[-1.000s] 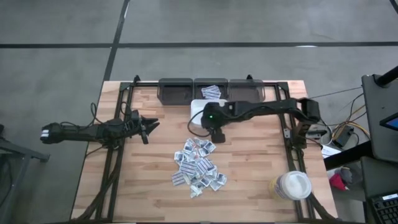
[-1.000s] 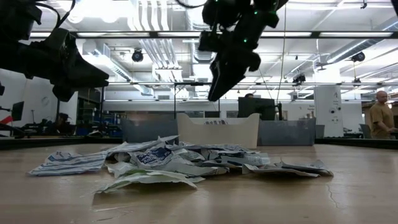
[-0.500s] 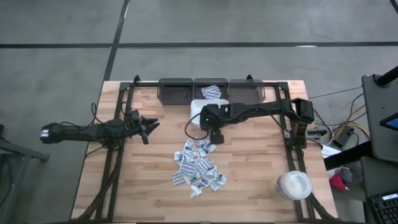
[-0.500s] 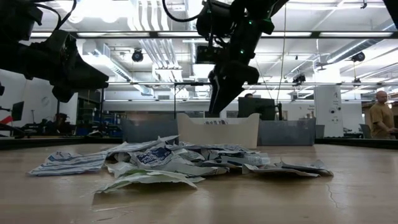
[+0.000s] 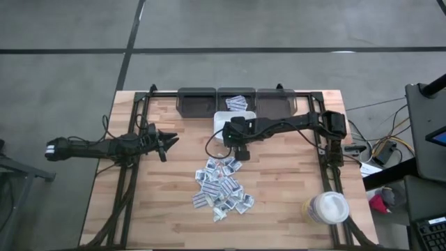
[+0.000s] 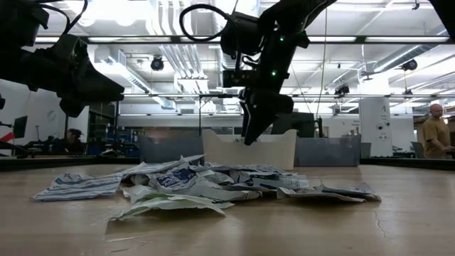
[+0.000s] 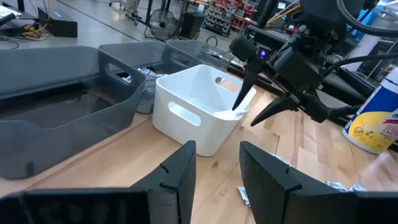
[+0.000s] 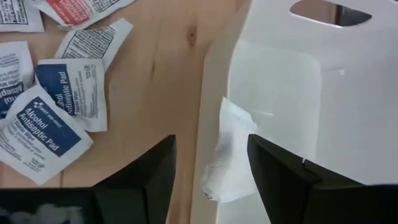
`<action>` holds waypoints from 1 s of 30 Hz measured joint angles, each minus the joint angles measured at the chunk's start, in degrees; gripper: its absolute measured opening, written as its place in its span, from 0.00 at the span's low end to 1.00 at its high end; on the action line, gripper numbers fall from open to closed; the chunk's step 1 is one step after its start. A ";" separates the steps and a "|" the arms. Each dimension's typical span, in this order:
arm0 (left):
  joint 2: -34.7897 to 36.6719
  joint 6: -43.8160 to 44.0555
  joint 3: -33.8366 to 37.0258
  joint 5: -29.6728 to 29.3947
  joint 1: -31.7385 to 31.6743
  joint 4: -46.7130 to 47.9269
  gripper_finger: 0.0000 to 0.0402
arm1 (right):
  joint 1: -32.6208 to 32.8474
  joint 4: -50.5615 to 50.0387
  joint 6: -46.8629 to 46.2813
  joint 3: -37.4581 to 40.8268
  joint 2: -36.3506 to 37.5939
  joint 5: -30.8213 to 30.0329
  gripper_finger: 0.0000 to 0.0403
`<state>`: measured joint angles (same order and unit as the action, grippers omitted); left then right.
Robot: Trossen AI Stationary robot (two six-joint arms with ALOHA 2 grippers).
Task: Pick & Place First Aid Supplies
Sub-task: Put the blue bandage into the middle black bin
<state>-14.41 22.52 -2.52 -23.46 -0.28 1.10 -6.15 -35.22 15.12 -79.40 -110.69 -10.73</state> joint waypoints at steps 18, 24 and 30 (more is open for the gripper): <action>0.00 -0.01 0.00 0.00 -0.01 0.00 0.31 | -0.13 0.04 -0.09 0.00 0.53 0.03 0.10; 0.00 0.00 0.00 -0.01 0.00 0.00 0.31 | -0.11 -0.17 0.03 -0.42 1.07 0.02 0.03; 0.00 -0.01 0.00 -0.01 -0.02 0.00 0.31 | -0.50 -1.94 0.93 -4.92 1.57 -4.07 0.02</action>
<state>-14.41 22.51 -2.52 -23.47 -0.30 1.11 -6.65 -37.17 16.05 -84.31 -109.12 -14.80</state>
